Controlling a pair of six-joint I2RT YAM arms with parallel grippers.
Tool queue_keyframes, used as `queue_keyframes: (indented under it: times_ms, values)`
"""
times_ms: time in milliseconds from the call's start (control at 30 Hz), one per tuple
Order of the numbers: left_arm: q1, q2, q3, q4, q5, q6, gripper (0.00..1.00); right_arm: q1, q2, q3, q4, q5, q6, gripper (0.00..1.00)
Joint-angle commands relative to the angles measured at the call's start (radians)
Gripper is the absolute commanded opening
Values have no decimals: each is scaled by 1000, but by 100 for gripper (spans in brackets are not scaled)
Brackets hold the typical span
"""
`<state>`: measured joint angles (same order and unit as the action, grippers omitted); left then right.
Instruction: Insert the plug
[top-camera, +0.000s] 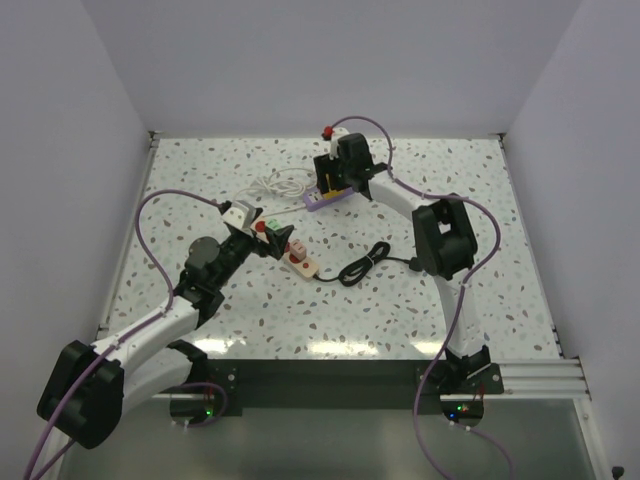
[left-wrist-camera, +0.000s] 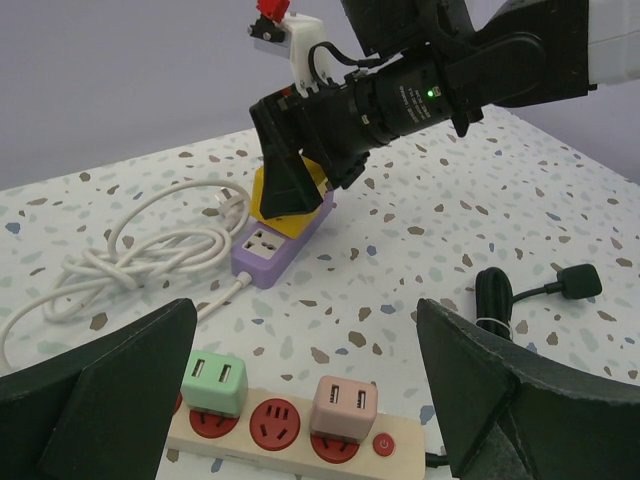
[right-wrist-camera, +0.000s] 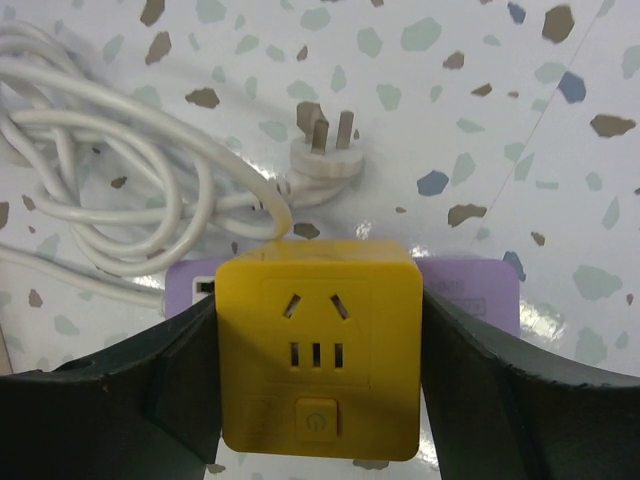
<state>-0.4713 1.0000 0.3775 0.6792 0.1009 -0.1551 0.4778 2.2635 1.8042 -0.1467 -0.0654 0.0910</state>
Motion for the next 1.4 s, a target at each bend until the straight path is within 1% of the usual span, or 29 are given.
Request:
queue_keyframes:
  times_ms: [0,100,633,1100,1167,1333,1367]
  values:
    - [10,2,-2,54,0,-3,97,7,-25,-34,-67,-5,24,71]
    - [10,3,0,54,0,-3,97,5,-30,-36,-59,-7,15,73]
    - [10,8,0,56,3,-4,98,7,-70,-43,-33,33,-2,73]
    - [10,20,4,57,14,-4,98,7,-73,10,-60,39,-16,75]
    - [11,20,3,59,17,-4,98,8,-74,17,-65,42,-19,73]
    - [11,26,6,60,20,-6,98,5,-81,17,-59,49,-20,72]
    - [10,28,8,60,22,-6,98,7,-78,23,-57,49,-19,65]
